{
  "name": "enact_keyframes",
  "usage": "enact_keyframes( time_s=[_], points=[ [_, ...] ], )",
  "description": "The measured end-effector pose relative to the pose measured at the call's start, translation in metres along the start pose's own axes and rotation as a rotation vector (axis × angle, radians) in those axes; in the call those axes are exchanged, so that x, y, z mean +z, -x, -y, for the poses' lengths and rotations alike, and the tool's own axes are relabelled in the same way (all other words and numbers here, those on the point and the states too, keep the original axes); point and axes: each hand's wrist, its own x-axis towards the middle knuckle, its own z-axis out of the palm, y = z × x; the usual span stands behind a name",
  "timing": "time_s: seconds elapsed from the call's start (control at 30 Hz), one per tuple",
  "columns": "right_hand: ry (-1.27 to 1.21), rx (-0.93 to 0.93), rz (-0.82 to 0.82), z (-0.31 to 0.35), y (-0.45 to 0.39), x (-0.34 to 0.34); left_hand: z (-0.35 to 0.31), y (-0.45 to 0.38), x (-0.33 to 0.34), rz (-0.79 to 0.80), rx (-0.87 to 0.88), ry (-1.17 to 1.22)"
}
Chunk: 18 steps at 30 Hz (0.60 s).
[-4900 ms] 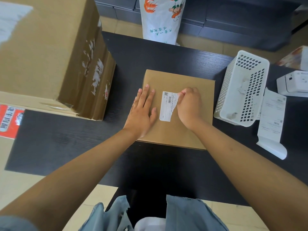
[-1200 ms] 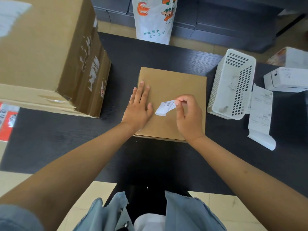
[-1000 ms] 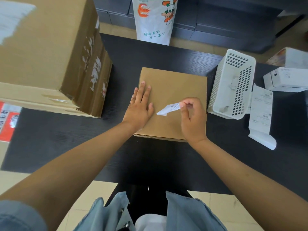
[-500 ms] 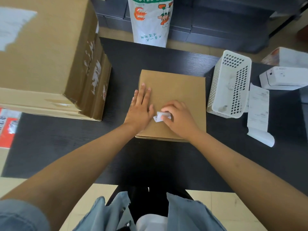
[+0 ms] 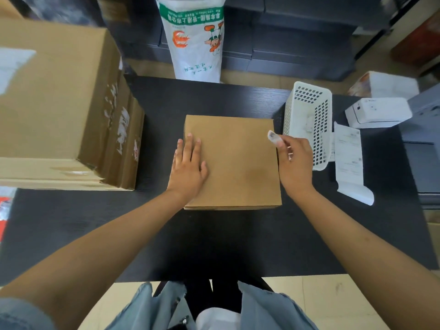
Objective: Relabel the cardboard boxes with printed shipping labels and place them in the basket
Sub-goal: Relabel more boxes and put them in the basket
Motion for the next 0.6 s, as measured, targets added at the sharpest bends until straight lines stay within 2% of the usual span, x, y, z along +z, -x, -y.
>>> enact_keyframes(
  time_s=[0.17,0.27,0.33,0.4,0.6],
  points=[
    [0.051,0.261,-0.173,-0.05,-0.021,-0.034,-0.009,-0.005,-0.01,-0.013,0.001,-0.023],
    [-0.015,0.414,-0.235,-0.072,-0.039,-0.051,-0.012,-0.005,-0.014,-0.003,-0.013,-0.036],
    [-0.075,0.477,-0.164,-0.083,-0.049,-0.057,-0.014,-0.005,-0.015,-0.003,-0.024,-0.044],
    [-0.003,0.45,-0.042,-0.096,-0.057,-0.057,-0.017,-0.006,-0.014,-0.003,-0.044,-0.061],
    [0.337,0.085,0.36,-0.115,-0.063,-0.052,-0.036,-0.012,-0.012,-0.05,-0.126,-0.109]
  ],
)
